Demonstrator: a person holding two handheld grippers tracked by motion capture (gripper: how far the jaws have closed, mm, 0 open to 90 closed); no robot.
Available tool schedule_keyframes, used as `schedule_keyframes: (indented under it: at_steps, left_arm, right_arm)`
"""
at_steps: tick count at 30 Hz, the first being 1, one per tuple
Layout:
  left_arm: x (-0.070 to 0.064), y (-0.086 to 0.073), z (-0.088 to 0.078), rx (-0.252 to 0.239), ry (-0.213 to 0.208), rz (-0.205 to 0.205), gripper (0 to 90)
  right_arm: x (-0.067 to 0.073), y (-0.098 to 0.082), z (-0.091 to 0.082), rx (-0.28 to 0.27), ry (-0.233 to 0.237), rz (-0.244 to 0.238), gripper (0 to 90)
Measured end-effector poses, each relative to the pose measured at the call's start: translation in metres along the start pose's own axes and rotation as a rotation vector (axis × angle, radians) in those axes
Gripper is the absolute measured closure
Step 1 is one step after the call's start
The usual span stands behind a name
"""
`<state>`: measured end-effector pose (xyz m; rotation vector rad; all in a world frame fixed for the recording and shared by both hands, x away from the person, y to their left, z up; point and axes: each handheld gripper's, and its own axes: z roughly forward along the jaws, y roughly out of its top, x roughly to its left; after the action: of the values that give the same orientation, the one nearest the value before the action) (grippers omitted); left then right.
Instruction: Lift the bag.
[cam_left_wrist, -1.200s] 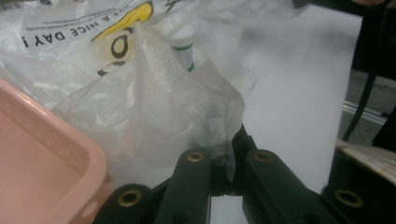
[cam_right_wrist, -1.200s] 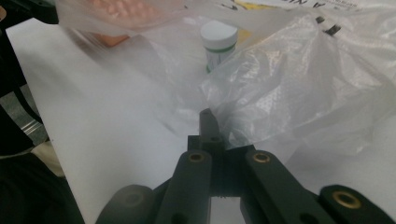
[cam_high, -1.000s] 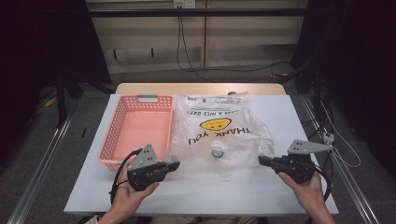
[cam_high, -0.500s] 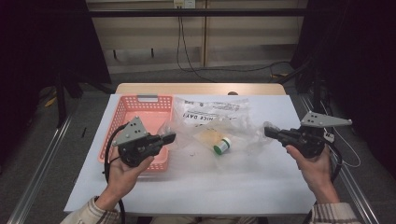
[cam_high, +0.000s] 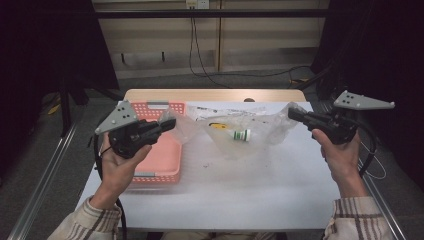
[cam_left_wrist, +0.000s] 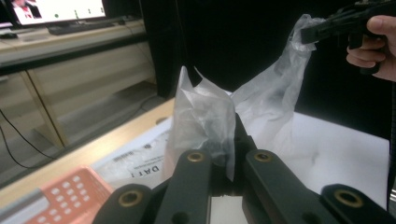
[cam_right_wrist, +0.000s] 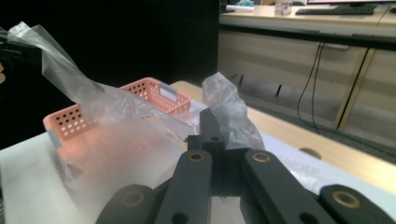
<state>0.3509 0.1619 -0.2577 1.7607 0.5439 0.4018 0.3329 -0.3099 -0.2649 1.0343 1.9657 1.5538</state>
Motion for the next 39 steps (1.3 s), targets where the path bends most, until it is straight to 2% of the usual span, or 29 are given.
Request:
schedule_keyframes:
  at_steps: [4, 9, 15, 18, 23, 30, 35, 39]
  left_arm:
    - [0.003, 0.018, -0.001, -0.036, 0.013, 0.011, 90.0]
    - [0.007, 0.046, 0.000, -0.057, 0.025, 0.038, 90.0]
    - [0.019, 0.071, 0.007, -0.084, 0.054, 0.023, 90.0]
    - [0.026, 0.078, 0.011, -0.088, 0.066, 0.009, 90.0]
    - [0.033, 0.090, 0.014, -0.111, 0.071, -0.005, 90.0]
    - [0.039, 0.109, 0.016, -0.137, 0.083, -0.012, 90.0]
    - [0.042, 0.114, 0.020, -0.134, 0.083, -0.021, 90.0]
    - [0.042, 0.111, 0.020, -0.134, 0.080, -0.024, 90.0]
  right_arm:
    - [-0.003, 0.021, -0.003, -0.033, -0.013, -0.016, 90.0]
    - [-0.005, 0.053, -0.005, -0.071, -0.028, -0.047, 90.0]
    - [-0.007, 0.089, -0.006, -0.117, -0.044, -0.066, 90.0]
    - [-0.010, 0.102, -0.003, -0.114, -0.056, -0.071, 90.0]
    - [-0.016, 0.118, 0.003, -0.087, -0.088, -0.082, 90.0]
    - [-0.020, 0.139, 0.006, -0.106, -0.102, -0.085, 90.0]
    - [-0.022, 0.146, 0.012, -0.098, -0.109, -0.078, 90.0]
    - [-0.020, 0.146, 0.015, -0.103, -0.099, -0.077, 90.0]
